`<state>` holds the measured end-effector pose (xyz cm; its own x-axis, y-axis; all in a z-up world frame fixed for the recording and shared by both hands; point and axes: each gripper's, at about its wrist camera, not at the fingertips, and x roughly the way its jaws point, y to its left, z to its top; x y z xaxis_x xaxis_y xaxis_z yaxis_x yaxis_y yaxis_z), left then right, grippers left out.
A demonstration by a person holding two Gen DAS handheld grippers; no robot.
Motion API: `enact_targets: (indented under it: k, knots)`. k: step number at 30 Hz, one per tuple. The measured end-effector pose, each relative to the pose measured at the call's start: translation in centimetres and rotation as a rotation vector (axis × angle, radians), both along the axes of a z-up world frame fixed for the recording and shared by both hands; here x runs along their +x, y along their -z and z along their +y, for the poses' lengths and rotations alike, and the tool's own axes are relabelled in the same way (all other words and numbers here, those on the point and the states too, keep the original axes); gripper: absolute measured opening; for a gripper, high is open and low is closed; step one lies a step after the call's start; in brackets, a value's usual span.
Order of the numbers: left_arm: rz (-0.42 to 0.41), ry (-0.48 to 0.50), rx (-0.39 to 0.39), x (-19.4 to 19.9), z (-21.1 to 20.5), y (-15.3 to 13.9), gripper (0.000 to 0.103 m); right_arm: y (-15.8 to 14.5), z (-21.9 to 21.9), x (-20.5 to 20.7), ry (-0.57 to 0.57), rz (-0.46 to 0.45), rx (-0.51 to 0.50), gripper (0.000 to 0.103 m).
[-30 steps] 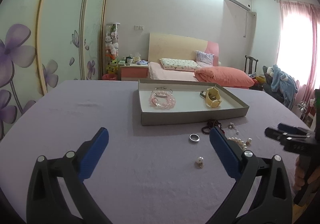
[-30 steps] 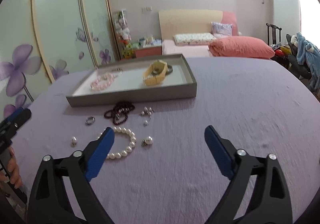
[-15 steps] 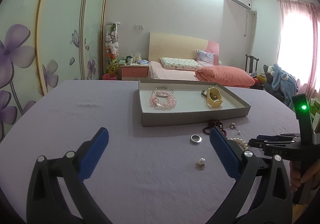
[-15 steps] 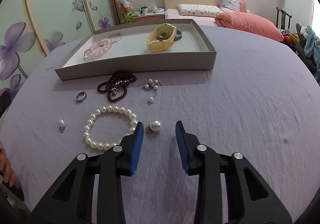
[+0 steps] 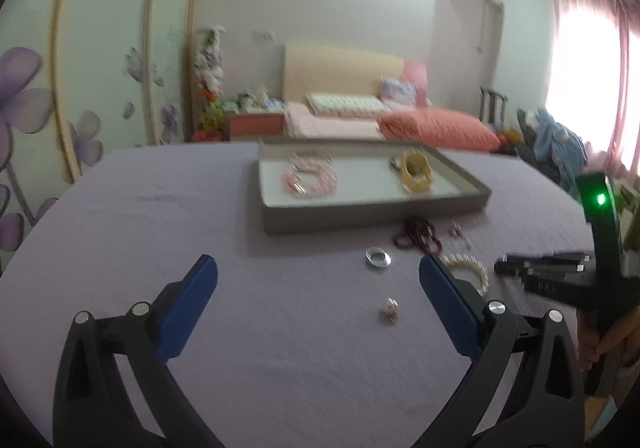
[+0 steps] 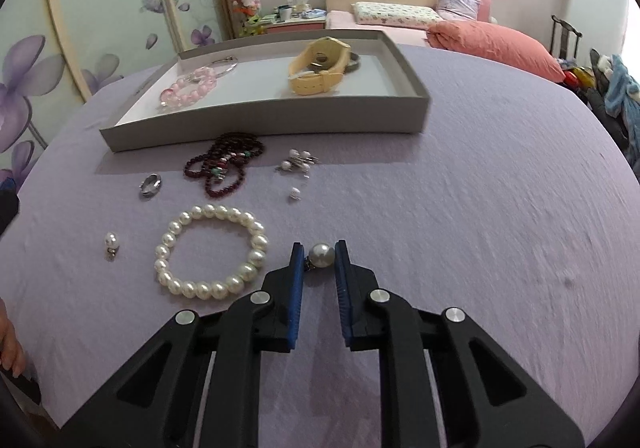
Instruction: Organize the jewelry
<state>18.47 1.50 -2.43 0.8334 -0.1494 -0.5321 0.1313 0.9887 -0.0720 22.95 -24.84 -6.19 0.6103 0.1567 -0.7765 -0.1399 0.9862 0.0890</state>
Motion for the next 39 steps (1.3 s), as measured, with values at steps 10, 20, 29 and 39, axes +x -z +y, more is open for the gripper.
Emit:
enact_targets:
  k: [10,20,29,39]
  knots:
    - [0.251,0.116,0.07,3.0,-4.1,3.3,0.081,0.1,-3.1,-0.6,0.062,0.005,0.025,0.016]
    - [0.327,0.1,0.106,4.7,-5.7,4.7,0.047,0.1,-3.1,-0.6,0.061,0.003,0.031,0.016]
    - [0.319,0.1,0.138,5.0,-6.6,4.6,0.015,0.1,-3.0,-0.5,0.059,0.003,0.027,0.017]
    - [0.32,0.06,0.08,4.1,-4.5,4.4,0.014,0.0,-2.4,-0.9,0.044,-0.002,0.041,0.016]
